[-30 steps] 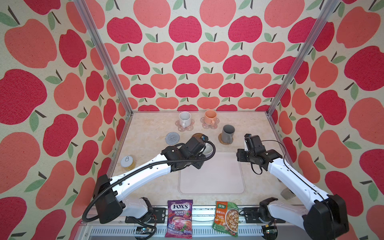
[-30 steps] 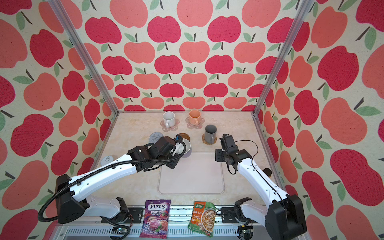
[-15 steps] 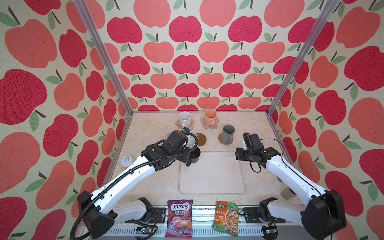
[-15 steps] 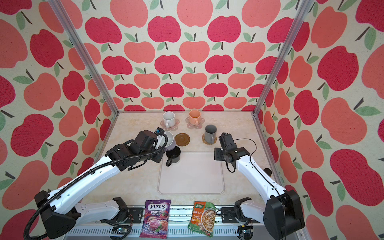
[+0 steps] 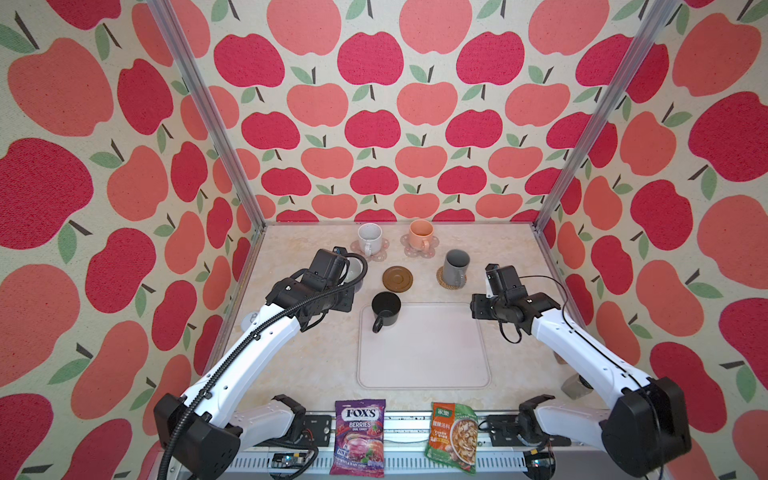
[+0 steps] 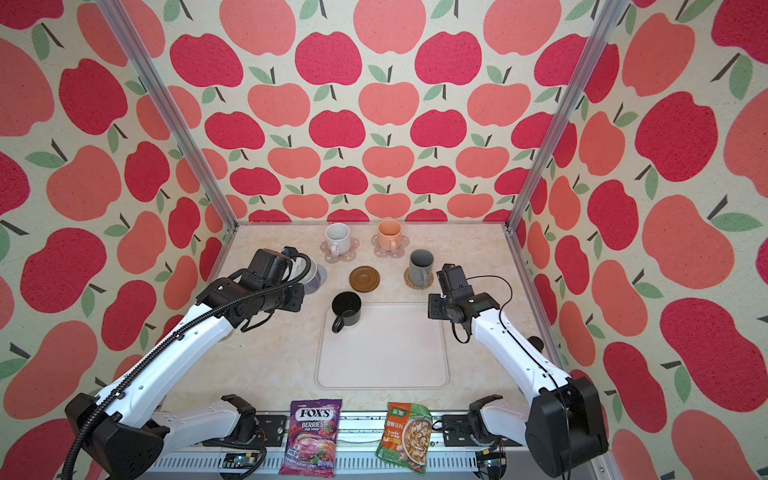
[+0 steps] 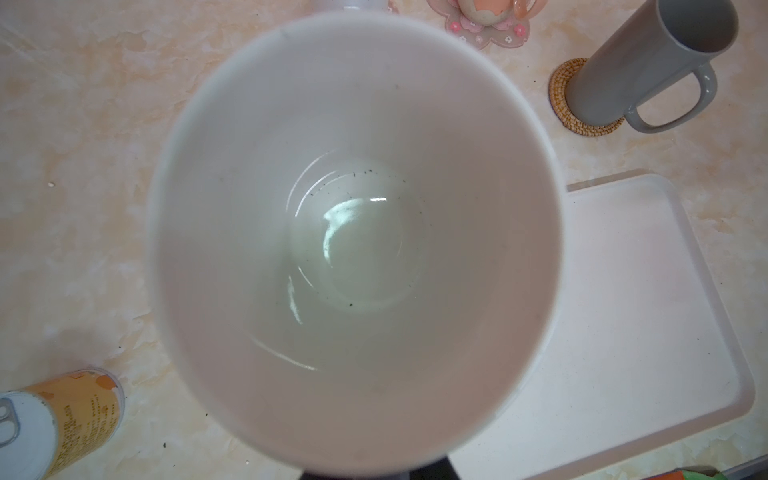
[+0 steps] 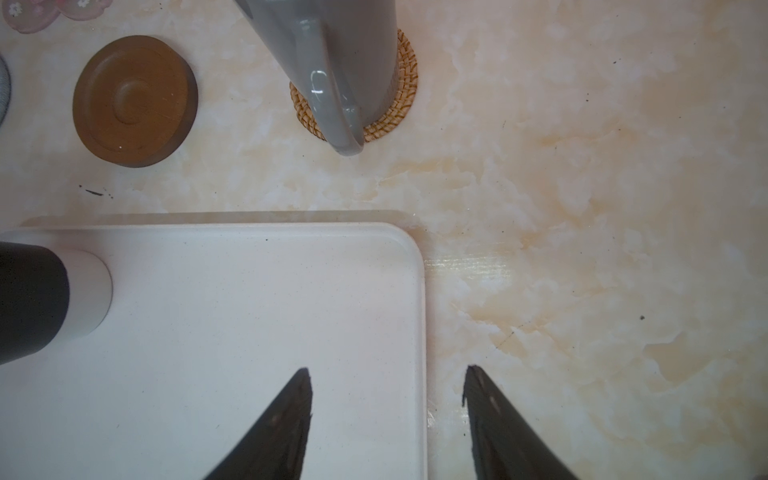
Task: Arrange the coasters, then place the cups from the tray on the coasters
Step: 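Carry the mug with left gripper toward the grey knitted coaster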
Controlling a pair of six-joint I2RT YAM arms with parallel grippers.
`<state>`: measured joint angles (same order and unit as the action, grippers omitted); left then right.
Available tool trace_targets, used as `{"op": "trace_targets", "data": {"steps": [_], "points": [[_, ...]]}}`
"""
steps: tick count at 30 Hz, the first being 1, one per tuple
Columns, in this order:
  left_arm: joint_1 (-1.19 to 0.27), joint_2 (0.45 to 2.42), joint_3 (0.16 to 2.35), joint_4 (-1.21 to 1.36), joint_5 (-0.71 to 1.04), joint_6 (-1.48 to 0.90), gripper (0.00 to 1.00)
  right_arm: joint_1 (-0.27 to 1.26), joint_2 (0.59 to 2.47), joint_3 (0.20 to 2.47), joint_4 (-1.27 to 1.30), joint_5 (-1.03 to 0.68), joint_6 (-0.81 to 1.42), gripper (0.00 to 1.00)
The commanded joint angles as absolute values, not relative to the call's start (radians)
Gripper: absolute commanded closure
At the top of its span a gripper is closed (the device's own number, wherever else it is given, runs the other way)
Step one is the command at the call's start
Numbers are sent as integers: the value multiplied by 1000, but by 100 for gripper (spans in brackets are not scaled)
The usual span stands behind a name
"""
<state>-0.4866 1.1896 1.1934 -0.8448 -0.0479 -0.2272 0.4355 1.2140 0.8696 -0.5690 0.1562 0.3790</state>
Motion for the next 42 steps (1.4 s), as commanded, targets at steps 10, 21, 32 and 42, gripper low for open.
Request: {"op": "trace_targets", "data": {"steps": [10, 21, 32, 42], "points": [[-326, 1306, 1168, -664, 34, -224, 100, 428, 1224, 910, -586, 157, 359, 39], [-234, 1498, 1249, -573, 80, -145, 100, 427, 1235, 906, -591, 157, 360, 39], [-210, 1677, 1337, -523, 88, -123, 100, 428, 1271, 932, -589, 147, 365, 39], [-195, 1777, 1380, -498, 103, -130, 100, 428, 1317, 959, -585, 140, 364, 39]]}}
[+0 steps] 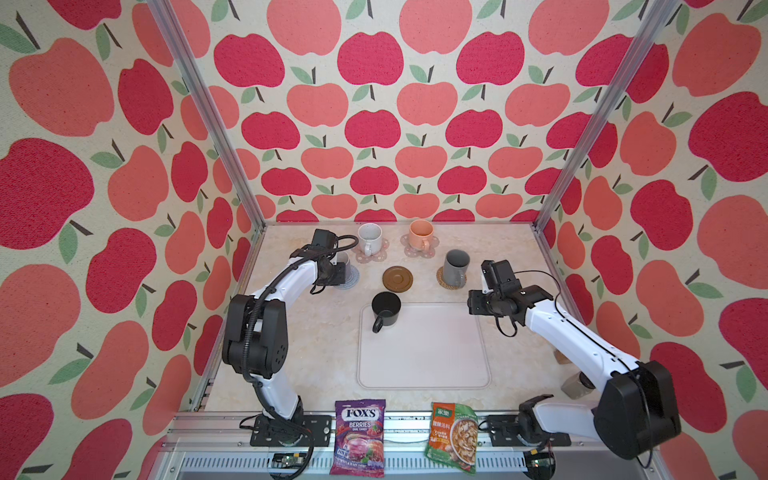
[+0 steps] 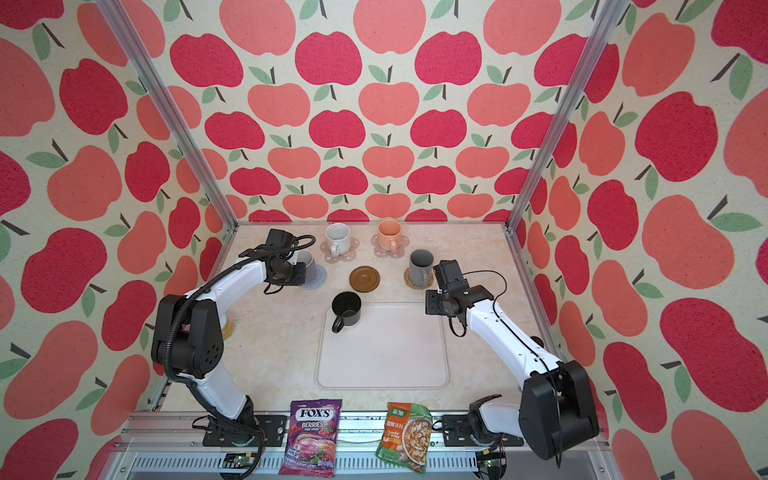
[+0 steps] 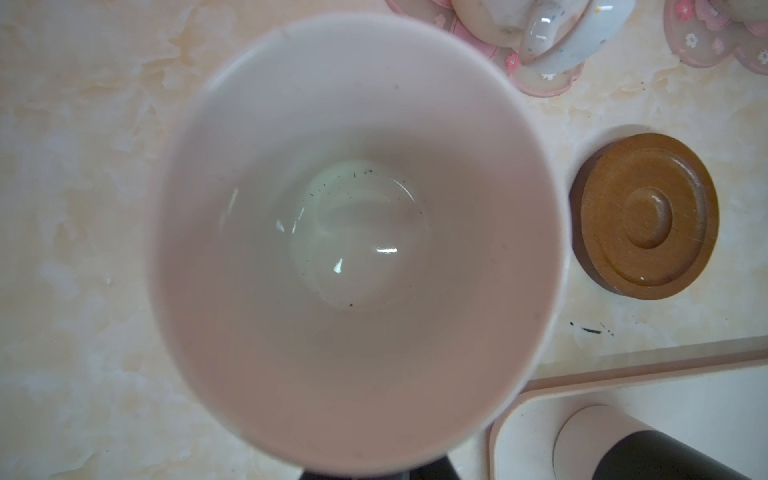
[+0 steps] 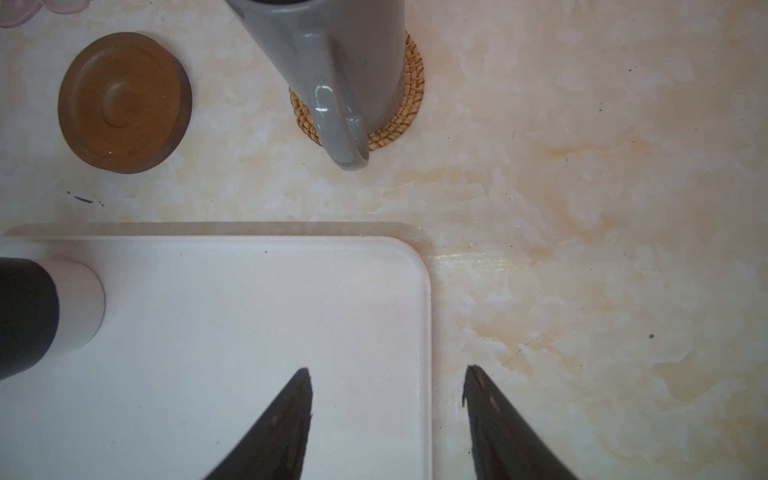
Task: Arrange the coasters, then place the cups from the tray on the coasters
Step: 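Carry the mug with left gripper toward the grey knitted coaster, then lower the lavender-handled mug onto the grey knitted coaster with left gripper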
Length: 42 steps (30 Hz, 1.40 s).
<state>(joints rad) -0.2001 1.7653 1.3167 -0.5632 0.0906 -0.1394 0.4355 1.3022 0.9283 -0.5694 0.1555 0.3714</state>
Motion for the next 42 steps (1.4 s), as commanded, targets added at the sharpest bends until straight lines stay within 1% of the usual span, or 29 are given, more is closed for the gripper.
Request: {"op": "trace_targets", "data": {"steps": [1, 13, 25, 42], "points": [[-195, 1784, 1382, -497, 106, -130, 100, 428, 1322, 963, -583, 138, 364, 39], [-201, 1829, 1408, -505, 117, -138, 100, 428, 1351, 971, -568, 120, 365, 39], [-236, 1836, 1396, -520, 82, -141, 100, 428, 1348, 964, -565, 115, 364, 39], [-236, 1837, 1374, -528, 49, -149, 100, 428, 1347, 966, -565, 111, 363, 39]]}}
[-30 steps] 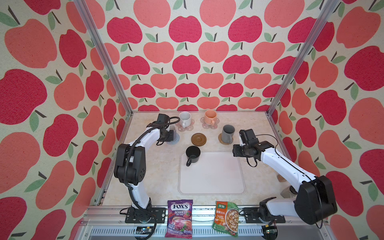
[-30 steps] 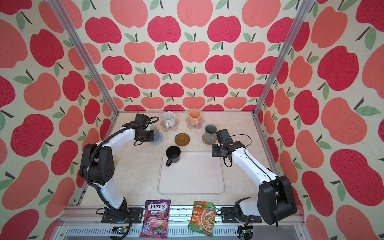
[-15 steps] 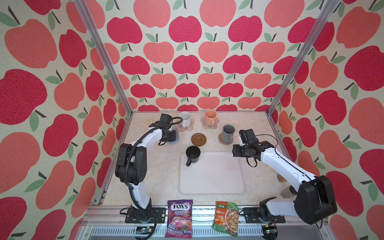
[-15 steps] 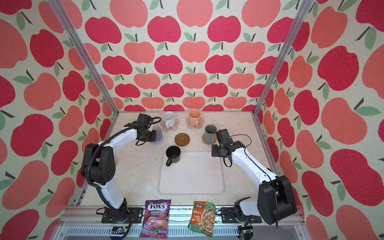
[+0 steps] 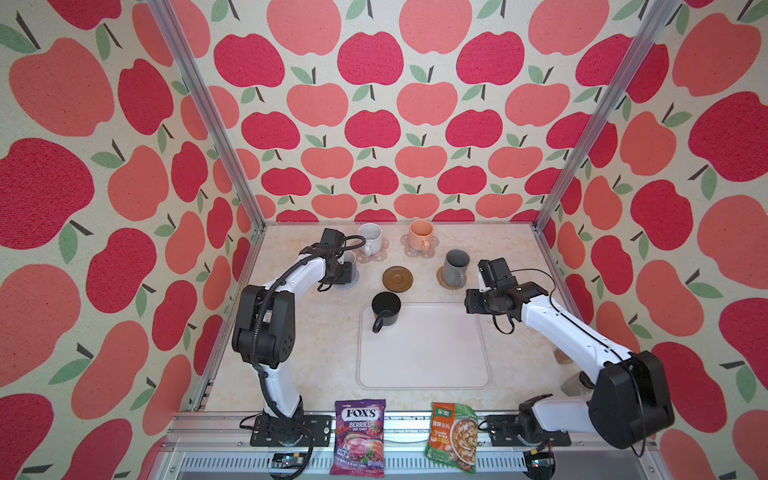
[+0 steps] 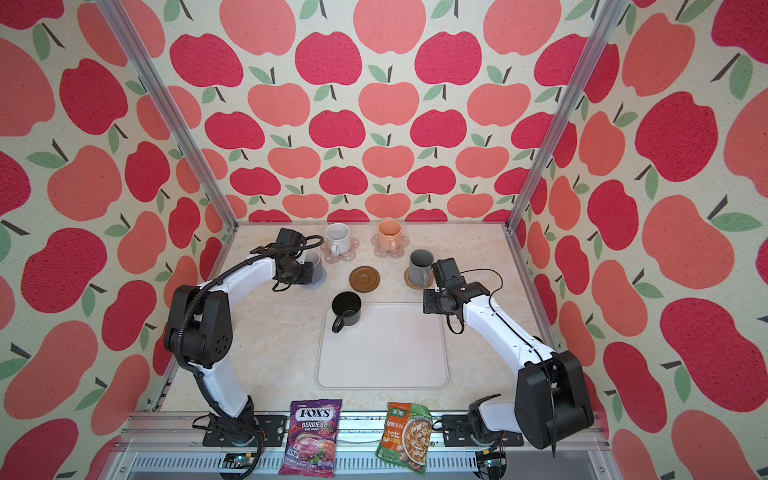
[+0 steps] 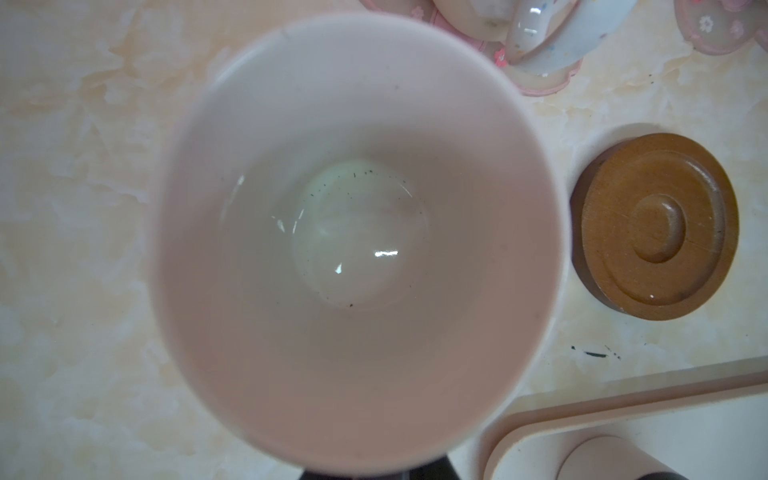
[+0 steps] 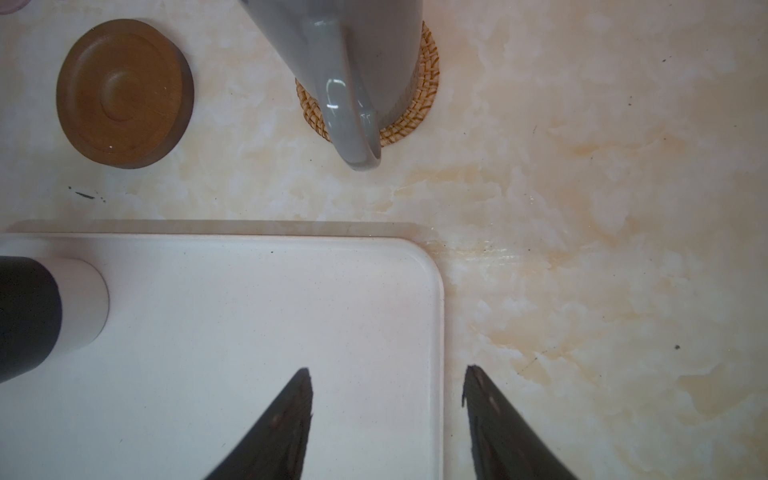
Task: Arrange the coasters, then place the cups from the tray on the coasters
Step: 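Lower the lavender-handled mug onto the grey knitted coaster with left gripper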
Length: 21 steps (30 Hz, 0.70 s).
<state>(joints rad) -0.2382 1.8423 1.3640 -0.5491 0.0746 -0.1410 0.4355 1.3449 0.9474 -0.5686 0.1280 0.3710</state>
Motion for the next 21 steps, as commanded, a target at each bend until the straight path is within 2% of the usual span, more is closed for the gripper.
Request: {"op": "trace_targets", "data": {"steps": [1, 21], "points": [[-236, 1838, 1374, -529, 49, -150, 100, 428, 1346, 967, -564, 109, 364, 39], [-227, 1858, 1341, -537, 53, -190, 100, 428, 1352, 955, -552, 96, 374, 39]]}}
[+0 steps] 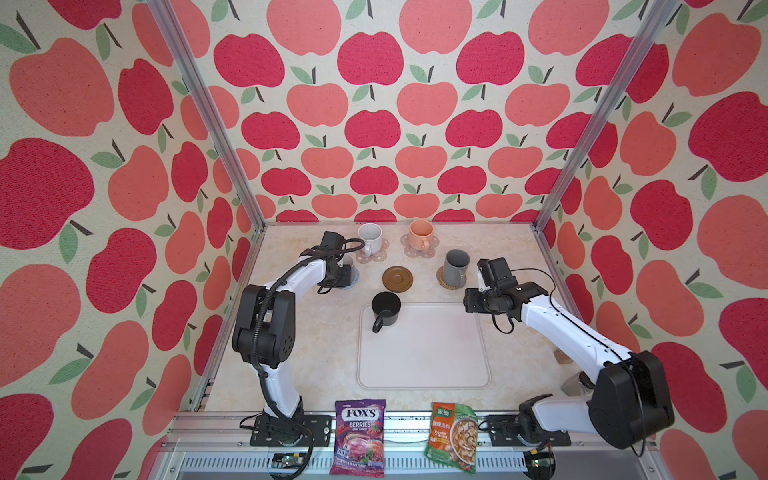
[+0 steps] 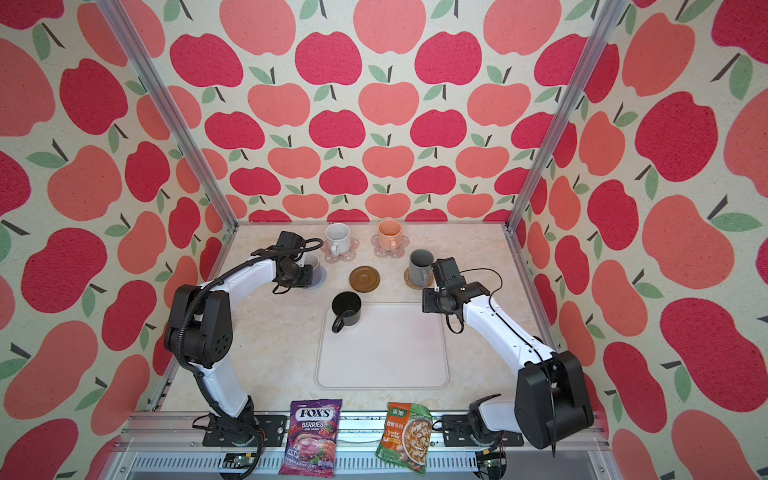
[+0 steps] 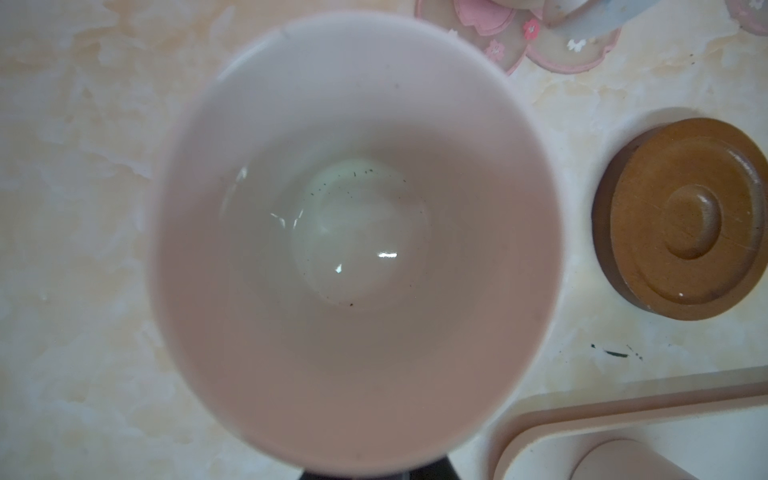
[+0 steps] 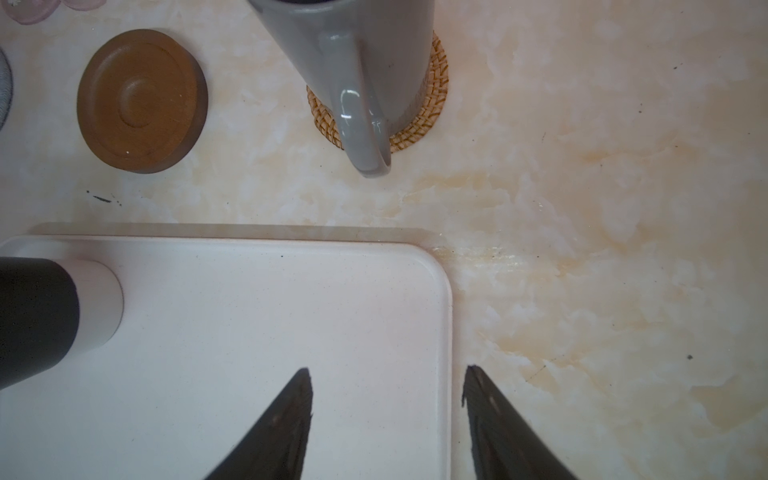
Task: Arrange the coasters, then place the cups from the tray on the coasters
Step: 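Lower the lavender-handled mug onto the grey knitted coaster with left gripper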
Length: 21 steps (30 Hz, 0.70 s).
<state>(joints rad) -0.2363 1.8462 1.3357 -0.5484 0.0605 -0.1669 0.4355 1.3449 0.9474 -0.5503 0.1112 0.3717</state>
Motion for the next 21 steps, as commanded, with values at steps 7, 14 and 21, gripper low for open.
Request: {"op": "trace_targets", "data": {"steps": [7, 14, 21], "points": [[-227, 1842, 1317, -535, 64, -212, 92, 428, 1343, 952, -552, 95, 376, 39], [-228, 1811, 1289, -536, 54, -216, 85, 428, 1338, 947, -549, 80, 388, 39], [-227, 1785, 1267, -544, 43, -218, 81, 428, 1313, 934, -545, 69, 397, 39]]}}
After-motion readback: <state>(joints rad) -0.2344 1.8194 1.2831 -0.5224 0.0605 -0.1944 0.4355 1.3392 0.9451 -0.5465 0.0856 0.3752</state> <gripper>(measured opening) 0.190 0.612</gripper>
